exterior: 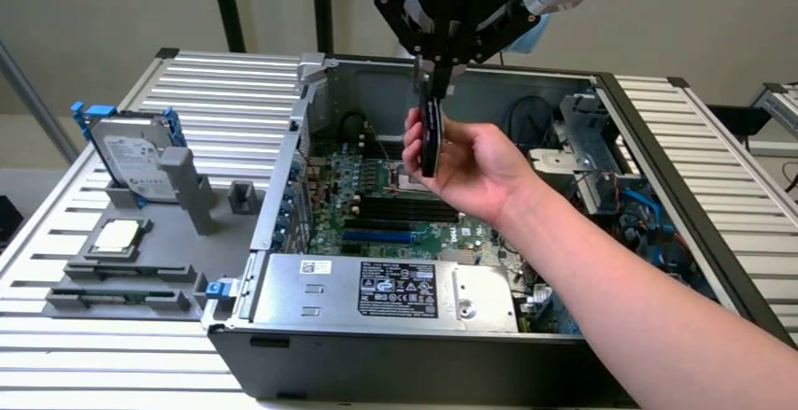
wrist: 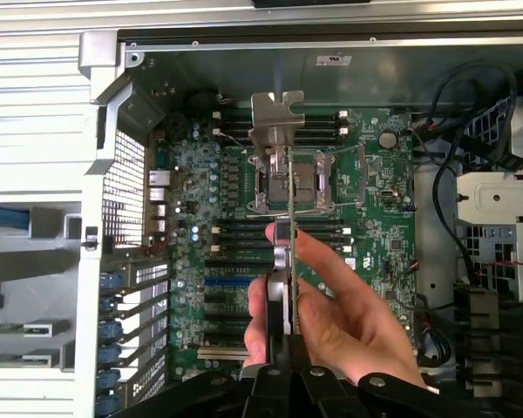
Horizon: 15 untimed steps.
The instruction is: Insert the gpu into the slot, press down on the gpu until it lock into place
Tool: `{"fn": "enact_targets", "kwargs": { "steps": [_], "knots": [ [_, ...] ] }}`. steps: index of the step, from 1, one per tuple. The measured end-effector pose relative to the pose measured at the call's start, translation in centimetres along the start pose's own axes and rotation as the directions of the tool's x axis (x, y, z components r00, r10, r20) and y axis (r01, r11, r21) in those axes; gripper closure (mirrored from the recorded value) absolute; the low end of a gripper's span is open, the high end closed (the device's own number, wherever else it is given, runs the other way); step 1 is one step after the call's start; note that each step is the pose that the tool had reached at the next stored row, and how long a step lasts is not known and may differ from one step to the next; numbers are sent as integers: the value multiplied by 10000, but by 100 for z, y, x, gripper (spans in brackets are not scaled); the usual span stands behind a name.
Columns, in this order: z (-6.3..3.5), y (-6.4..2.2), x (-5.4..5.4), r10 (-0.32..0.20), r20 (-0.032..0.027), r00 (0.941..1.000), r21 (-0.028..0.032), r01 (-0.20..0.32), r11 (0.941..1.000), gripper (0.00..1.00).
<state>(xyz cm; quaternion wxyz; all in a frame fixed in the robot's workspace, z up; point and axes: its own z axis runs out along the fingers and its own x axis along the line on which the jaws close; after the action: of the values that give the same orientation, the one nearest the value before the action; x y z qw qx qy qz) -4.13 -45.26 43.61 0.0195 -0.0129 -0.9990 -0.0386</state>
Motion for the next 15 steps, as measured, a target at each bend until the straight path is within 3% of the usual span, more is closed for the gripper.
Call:
{"fn": "enact_targets", "kwargs": {
  "steps": [4, 7, 9, 10, 15],
  "knots": [
    [0, 0, 0, 0, 0, 10000, -1, 0, 10000, 82],
    [0, 0, 0, 0, 0, 10000, -1, 0, 10000, 64],
    [0, 0, 0, 0, 0, 10000, 0, 0, 10000, 64],
    [0, 0, 0, 0, 1, 10000, -1, 0, 10000, 58],
    [0, 0, 0, 0, 0, 10000, -1, 0, 10000, 60]
  ]
}}
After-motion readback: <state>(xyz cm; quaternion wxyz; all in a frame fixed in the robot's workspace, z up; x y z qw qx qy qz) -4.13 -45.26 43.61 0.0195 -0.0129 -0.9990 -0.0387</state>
